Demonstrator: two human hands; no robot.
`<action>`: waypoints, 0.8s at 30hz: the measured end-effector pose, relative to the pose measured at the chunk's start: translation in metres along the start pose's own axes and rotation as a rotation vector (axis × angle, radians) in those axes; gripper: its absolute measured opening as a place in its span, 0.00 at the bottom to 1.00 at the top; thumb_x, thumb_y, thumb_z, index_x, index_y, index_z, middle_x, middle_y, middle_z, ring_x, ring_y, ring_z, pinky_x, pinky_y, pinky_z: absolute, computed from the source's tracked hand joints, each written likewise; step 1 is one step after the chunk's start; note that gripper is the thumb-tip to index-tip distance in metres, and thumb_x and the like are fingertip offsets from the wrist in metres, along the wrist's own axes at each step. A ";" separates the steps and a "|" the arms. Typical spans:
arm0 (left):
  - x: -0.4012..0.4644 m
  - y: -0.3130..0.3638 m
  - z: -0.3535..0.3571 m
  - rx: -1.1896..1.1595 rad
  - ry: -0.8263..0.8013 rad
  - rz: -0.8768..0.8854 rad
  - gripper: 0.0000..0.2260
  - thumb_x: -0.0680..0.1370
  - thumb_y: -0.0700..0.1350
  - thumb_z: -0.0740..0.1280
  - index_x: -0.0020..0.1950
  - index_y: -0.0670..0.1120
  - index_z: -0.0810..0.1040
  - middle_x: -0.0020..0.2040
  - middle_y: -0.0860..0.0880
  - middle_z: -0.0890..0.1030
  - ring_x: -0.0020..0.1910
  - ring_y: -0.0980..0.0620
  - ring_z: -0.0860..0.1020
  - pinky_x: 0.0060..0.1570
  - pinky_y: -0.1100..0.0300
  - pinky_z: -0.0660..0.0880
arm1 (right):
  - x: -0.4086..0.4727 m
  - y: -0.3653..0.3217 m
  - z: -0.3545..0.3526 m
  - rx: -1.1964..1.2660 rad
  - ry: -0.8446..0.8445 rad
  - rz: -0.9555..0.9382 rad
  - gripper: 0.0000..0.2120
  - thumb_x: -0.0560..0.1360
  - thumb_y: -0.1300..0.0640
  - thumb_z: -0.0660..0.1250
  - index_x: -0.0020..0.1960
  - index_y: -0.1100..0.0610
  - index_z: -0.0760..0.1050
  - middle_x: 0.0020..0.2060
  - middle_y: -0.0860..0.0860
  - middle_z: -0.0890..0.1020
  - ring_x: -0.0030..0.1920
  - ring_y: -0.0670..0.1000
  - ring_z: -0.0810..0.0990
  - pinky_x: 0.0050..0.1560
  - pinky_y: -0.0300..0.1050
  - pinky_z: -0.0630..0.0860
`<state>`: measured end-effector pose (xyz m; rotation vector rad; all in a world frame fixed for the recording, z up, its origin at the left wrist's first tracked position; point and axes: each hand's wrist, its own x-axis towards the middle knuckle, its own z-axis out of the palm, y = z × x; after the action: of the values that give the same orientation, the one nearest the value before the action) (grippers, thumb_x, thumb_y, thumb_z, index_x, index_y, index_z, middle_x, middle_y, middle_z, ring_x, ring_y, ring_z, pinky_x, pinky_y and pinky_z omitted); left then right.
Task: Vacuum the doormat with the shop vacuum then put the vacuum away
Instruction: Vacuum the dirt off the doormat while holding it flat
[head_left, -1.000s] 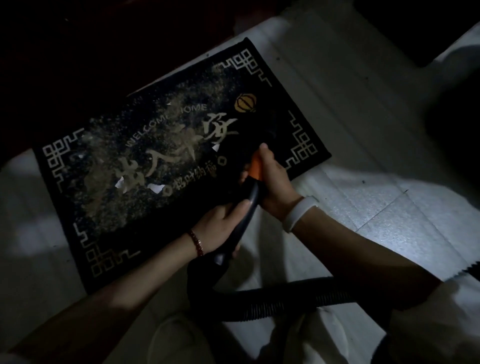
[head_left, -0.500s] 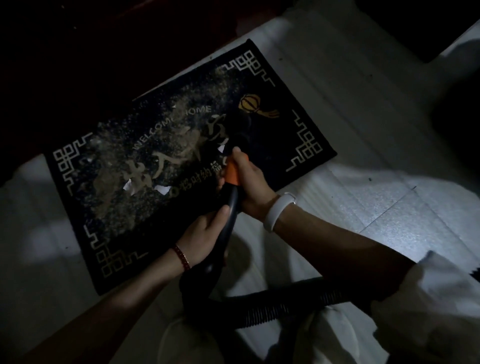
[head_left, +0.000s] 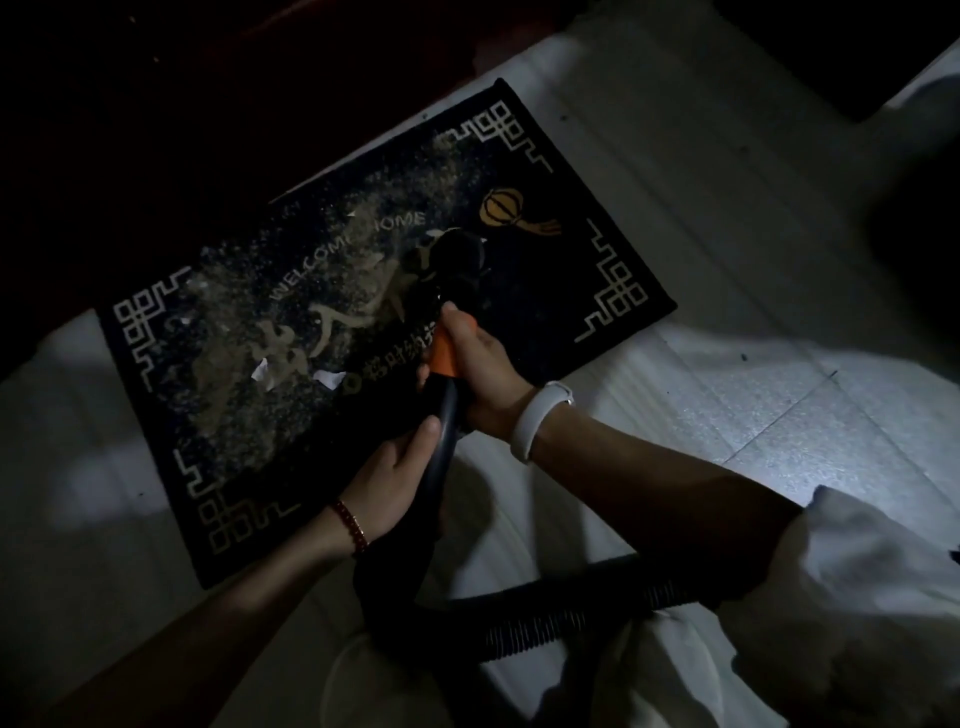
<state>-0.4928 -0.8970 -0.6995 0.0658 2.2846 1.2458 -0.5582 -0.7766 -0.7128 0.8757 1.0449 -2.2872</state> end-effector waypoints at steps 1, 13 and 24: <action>0.001 0.000 0.001 -0.038 -0.017 -0.044 0.23 0.73 0.60 0.50 0.66 0.58 0.63 0.65 0.60 0.68 0.64 0.60 0.68 0.62 0.75 0.62 | -0.002 -0.002 -0.001 0.001 -0.013 -0.012 0.14 0.78 0.48 0.61 0.51 0.59 0.67 0.34 0.55 0.72 0.23 0.49 0.74 0.26 0.40 0.75; 0.007 0.001 -0.002 0.092 -0.017 0.001 0.24 0.80 0.57 0.51 0.73 0.50 0.56 0.73 0.50 0.63 0.73 0.54 0.60 0.68 0.72 0.53 | -0.004 -0.003 -0.003 -0.006 0.071 -0.053 0.13 0.78 0.48 0.59 0.46 0.58 0.67 0.31 0.55 0.72 0.22 0.49 0.74 0.25 0.39 0.74; 0.012 0.022 -0.011 -0.191 -0.225 -0.169 0.31 0.74 0.65 0.50 0.30 0.40 0.73 0.23 0.43 0.76 0.23 0.47 0.76 0.26 0.62 0.73 | -0.017 -0.018 -0.005 -0.006 0.181 -0.323 0.15 0.79 0.48 0.58 0.45 0.60 0.69 0.29 0.54 0.74 0.24 0.48 0.75 0.26 0.39 0.74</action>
<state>-0.5130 -0.8894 -0.6819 -0.0526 1.9299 1.2918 -0.5564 -0.7587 -0.6945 0.9868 1.3566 -2.4995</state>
